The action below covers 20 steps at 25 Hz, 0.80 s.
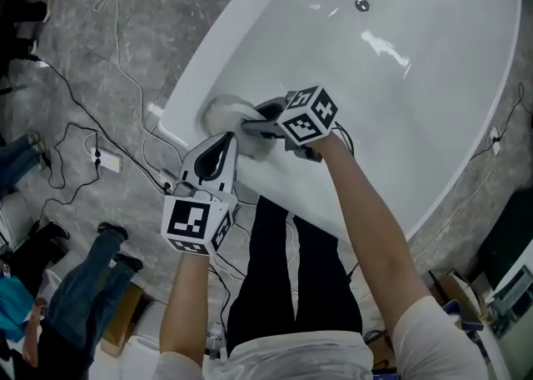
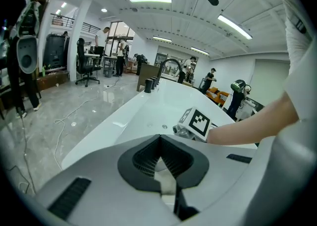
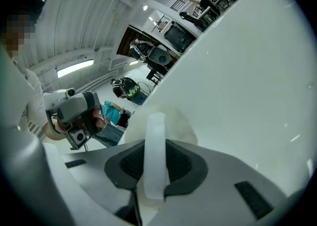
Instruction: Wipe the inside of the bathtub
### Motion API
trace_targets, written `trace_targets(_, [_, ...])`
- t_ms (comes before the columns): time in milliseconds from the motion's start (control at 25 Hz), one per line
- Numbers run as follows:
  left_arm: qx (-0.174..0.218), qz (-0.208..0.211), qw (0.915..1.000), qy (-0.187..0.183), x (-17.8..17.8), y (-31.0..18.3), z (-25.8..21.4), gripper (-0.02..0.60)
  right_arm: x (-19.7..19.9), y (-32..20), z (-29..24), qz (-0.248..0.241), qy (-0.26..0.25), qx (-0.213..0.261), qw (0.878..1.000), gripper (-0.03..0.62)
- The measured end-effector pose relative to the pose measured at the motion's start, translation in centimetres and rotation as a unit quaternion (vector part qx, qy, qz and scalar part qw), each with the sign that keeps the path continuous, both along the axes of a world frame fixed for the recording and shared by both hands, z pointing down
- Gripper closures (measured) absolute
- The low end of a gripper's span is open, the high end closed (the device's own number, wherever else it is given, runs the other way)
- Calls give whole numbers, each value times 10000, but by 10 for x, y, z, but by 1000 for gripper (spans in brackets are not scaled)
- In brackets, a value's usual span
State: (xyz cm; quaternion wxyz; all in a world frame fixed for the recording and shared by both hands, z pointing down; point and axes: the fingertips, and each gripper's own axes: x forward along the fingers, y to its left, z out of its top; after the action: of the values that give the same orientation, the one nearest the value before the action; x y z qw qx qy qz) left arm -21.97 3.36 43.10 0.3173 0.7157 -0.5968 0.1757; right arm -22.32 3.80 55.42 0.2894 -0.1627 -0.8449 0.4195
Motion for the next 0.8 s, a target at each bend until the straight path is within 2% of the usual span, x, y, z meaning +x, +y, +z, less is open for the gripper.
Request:
trace_targets(200, [45, -25, 10000, 59, -3, -8, 0, 572, 2, -8, 30, 126, 108, 44, 9999, 502])
trace_targets(360, [46, 121, 9998, 162, 7, -21, 3, 572, 11, -17, 63, 277, 315, 65, 9991, 502])
trace_targets(600, [140, 553, 9982, 177, 23, -52, 8, 572, 19, -28, 98, 405, 492, 133, 9979, 502])
trace_targets(800, [63, 1132, 9935, -52, 35, -75, 29, 572, 30, -31, 121, 612, 680, 156, 9957, 501])
